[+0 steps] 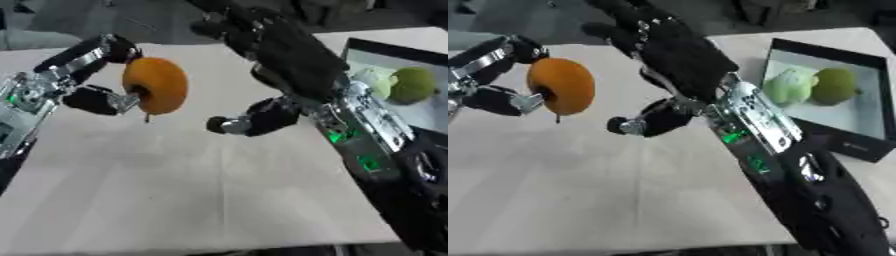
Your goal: Pick up the objects with one hand, pass them to the other hand, and then place them into the box on the other side of the table.
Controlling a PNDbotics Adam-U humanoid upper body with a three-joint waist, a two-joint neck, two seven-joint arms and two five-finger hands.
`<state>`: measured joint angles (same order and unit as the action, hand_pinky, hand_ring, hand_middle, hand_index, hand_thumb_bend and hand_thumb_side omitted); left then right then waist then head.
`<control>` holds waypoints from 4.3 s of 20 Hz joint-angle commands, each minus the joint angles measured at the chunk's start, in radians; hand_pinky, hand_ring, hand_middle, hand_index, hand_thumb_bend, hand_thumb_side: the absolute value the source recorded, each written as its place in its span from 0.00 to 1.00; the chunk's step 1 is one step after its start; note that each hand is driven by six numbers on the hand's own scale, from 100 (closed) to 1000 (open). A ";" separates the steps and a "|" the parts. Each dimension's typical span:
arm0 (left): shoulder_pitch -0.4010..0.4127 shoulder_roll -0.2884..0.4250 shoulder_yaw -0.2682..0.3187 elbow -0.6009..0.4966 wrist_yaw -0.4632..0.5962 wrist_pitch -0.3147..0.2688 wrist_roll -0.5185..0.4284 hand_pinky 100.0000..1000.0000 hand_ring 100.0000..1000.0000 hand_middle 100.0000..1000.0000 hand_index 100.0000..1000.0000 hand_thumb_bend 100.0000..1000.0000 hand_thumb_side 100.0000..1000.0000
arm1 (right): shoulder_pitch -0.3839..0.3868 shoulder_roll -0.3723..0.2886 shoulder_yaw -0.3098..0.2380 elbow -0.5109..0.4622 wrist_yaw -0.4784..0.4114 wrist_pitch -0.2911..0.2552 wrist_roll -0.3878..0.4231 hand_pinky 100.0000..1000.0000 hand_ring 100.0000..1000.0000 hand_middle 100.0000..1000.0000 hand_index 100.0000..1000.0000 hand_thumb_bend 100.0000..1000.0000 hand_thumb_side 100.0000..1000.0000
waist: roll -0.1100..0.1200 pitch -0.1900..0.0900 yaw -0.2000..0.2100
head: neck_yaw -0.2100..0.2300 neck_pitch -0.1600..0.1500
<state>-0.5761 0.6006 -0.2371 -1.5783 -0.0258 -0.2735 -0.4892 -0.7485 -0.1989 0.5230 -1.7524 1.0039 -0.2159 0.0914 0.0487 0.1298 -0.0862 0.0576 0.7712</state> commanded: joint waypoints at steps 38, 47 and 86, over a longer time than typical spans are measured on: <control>-0.050 -0.019 -0.012 -0.028 0.116 -0.007 -0.230 0.62 0.52 0.50 0.69 0.64 0.59 | -0.001 0.043 0.019 0.114 -0.055 0.032 -0.109 0.72 0.63 1.00 0.15 0.01 0.00 | -0.005 -0.025 0.009 | -0.050 -0.001; -0.040 0.067 0.173 0.156 0.050 -0.038 -0.116 0.65 0.56 0.56 0.75 0.73 0.72 | 0.017 -0.024 -0.042 0.071 -0.096 0.091 -0.161 0.70 0.62 1.00 0.14 0.05 0.00 | -0.007 -0.029 -0.001 | -0.078 -0.001; 0.286 -0.030 0.592 -0.042 0.130 0.081 0.312 0.63 0.54 0.50 0.74 0.52 0.61 | 0.114 -0.183 -0.350 0.058 0.045 0.329 -0.194 0.78 0.75 1.00 0.92 0.78 0.33 | -0.018 -0.029 0.033 | -0.171 -0.001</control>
<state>-0.2746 0.5549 0.3500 -1.5963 0.0934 -0.1980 -0.1738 -0.6149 -0.3845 0.1564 -1.6734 1.0685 0.1269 -0.1130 0.0301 0.1182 -0.0531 -0.0973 0.7725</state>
